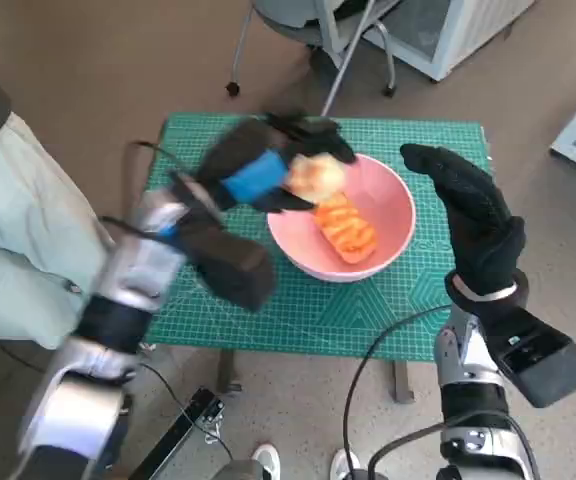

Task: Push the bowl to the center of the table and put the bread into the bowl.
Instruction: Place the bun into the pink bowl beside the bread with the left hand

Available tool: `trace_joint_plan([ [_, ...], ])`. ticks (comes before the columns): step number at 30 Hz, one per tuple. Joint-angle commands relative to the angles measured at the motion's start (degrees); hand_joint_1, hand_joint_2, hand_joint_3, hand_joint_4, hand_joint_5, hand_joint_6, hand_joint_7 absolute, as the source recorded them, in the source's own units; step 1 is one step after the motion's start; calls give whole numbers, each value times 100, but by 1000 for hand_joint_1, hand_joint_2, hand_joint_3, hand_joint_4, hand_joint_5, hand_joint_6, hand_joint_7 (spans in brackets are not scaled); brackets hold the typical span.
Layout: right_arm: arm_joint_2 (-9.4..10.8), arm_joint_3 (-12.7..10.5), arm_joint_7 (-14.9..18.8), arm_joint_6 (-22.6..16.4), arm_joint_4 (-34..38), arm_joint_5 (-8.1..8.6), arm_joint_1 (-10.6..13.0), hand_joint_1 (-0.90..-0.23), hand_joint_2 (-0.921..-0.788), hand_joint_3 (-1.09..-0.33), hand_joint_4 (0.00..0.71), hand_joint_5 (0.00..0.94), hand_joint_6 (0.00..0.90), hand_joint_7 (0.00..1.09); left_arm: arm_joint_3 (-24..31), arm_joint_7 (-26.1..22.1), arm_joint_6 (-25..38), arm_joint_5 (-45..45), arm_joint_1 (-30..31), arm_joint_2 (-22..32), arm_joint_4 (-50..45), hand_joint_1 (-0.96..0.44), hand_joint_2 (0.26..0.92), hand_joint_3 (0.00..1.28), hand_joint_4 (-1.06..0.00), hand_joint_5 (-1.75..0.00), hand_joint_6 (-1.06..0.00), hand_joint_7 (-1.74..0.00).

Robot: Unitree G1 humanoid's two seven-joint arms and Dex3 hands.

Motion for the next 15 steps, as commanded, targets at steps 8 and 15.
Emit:
trace_joint_plan([
  [8,-70,-57,85,4,-34,151,139,-586,-921,-673,310,4,-1,794,-211,-553,404,18,69,-68,277,-150,802,76,-131,-40,-106,-422],
  [15,-154,-143,19,-42,9,118,78,-576,-921,-678,312,5,-1,792,547,-448,-333,-1043,278,-234,423,-332,840,65,-89,-4,-66,-379],
])
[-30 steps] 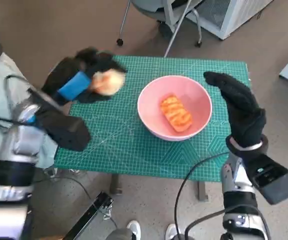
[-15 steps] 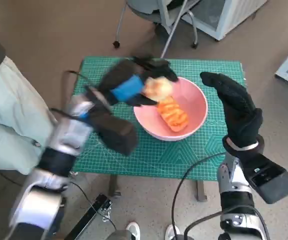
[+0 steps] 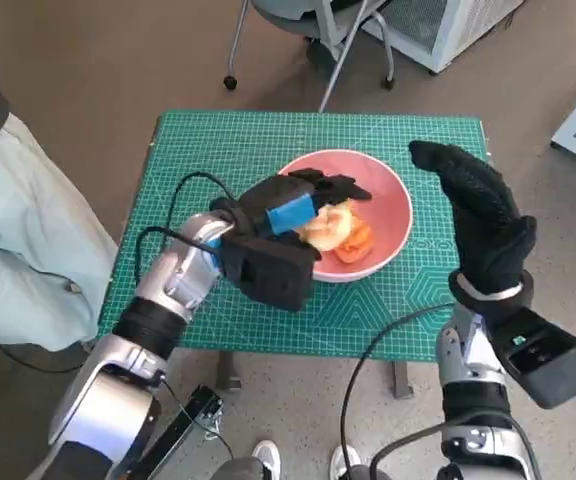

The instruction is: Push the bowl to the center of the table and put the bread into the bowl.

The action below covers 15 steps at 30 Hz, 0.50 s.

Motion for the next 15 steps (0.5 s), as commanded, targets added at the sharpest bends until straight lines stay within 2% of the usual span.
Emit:
trace_joint_plan([
  [1,-57,-83,-19,5,38,17,47,-576,-921,-678,312,5,-1,792,619,185,-645,-826,159,-116,30,-354,854,56,-87,-3,-67,-370],
  [4,-57,-115,-61,30,36,8,4,-576,-921,-677,314,6,-1,789,999,335,-1251,-1318,198,-254,181,-379,885,34,-104,-7,-106,-325],
  [7,-44,-150,-200,37,29,-96,-53,-576,-921,-677,318,7,-1,782,1398,393,-1915,-1939,292,-481,222,-395,909,38,-154,-17,-159,-259],
  [11,-22,-164,-426,100,-23,-244,-117,-575,-921,-678,324,10,0,776,1729,493,-2361,-2546,529,-829,-150,-401,919,99,-238,-48,-171,-237],
  [15,-32,-183,-706,162,-37,-466,-212,-566,-921,-686,327,10,5,772,1932,505,-2367,-3049,792,-1083,-563,-401,920,188,-285,-69,-40,-528],
])
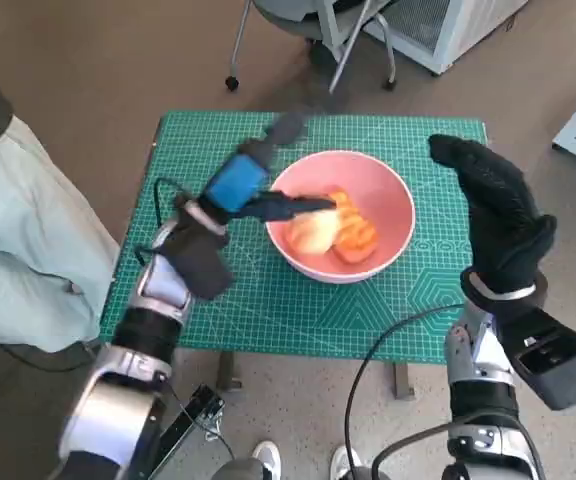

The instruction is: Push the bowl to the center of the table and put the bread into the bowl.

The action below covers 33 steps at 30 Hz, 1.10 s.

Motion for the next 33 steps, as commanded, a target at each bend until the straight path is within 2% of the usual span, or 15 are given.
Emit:
trace_joint_plan([
  [1,0,-24,-337,132,-4,-263,-99,-565,-921,-689,328,10,7,772,249,-10,-16,-597,380,-324,-484,-405,921,199,-291,-72,-32,-548],
  [5,-3,-36,-703,211,-46,-549,-233,-557,-921,-706,329,10,16,771,371,-125,467,-1037,750,-379,-1025,-426,921,248,-313,-86,-6,-604],
  [8,-4,-29,-985,286,-78,-772,-354,-543,-921,-727,328,9,20,768,448,-363,825,-1410,959,-371,-1330,-440,921,258,-321,-84,-20,-579],
  [14,-31,21,-1281,462,-85,-965,-588,-503,-921,-757,328,7,27,760,558,-679,1103,-1652,1107,-356,-1509,-469,921,255,-338,-55,-90,-449],
  [19,-33,77,-1256,583,-54,-890,-706,-504,-921,-764,329,6,35,761,574,-619,1251,-1369,1087,-282,-1516,-492,921,253,-322,-38,-90,-414],
  [25,-15,143,-1009,796,-103,-598,-747,-536,-921,-720,340,10,40,763,634,-557,1368,-1210,1105,-232,-1517,-519,921,253,-301,-23,-74,-392],
  [29,-38,185,-958,828,-222,-595,-706,-547,-921,-703,347,13,45,764,658,-660,1361,-1283,1171,-257,-1568,-528,921,252,-298,-20,-72,-383],
  [33,-95,187,-969,771,-226,-682,-700,-542,-921,-701,351,14,47,763,695,-764,1316,-1405,1191,-345,-1563,-529,921,248,-301,-15,-92,-349],
])
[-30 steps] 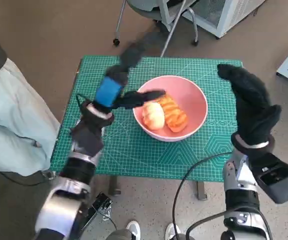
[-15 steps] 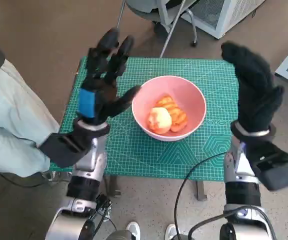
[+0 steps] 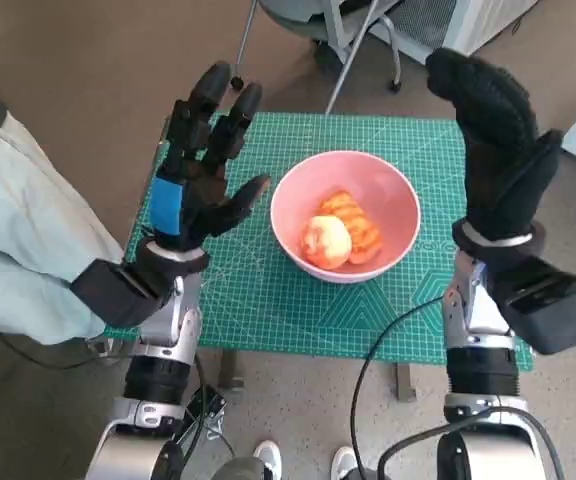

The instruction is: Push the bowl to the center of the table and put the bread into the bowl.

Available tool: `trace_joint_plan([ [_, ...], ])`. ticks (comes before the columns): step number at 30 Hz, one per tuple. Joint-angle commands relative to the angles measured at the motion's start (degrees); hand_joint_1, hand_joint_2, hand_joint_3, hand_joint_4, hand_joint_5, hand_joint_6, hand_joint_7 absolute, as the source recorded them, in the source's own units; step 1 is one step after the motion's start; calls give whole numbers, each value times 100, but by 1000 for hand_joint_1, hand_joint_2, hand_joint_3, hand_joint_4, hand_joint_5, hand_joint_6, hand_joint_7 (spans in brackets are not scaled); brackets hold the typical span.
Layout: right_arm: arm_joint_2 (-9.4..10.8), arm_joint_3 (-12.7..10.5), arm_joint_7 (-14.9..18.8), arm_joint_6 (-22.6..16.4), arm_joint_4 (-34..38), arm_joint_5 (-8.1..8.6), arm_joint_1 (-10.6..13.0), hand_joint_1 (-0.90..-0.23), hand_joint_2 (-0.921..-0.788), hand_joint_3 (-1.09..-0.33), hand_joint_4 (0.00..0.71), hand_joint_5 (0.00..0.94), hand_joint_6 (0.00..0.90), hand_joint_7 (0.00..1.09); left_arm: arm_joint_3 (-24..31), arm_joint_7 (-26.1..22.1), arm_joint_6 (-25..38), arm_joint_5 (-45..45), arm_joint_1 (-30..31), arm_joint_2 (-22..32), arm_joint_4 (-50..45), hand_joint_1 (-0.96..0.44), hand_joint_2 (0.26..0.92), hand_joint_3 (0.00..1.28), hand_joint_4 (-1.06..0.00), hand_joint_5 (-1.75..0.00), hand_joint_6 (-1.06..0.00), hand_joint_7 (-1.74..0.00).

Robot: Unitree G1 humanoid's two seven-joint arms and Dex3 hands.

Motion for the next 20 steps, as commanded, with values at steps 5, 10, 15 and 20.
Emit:
trace_joint_plan([
  [5,-95,18,8,-4,2,-63,119,-535,-921,-703,357,15,49,760,92,-127,-108,-103,73,-156,-22,-529,921,248,-302,-12,-115,-337],
  [10,-87,31,-1,10,-14,-54,111,-532,-921,-703,359,15,51,757,130,-100,-150,-74,62,-216,17,-528,921,247,-303,-11,-138,-340],
  [15,-101,35,3,-18,16,-62,76,-532,-921,-704,360,14,53,756,144,-85,-216,-23,40,-245,45,-521,921,248,-313,-15,-151,-340],
  [20,-122,24,-10,-57,94,-78,37,-538,-921,-702,361,13,55,755,154,-125,-187,-61,40,-258,-14,-519,921,248,-318,-16,-158,-339],
])
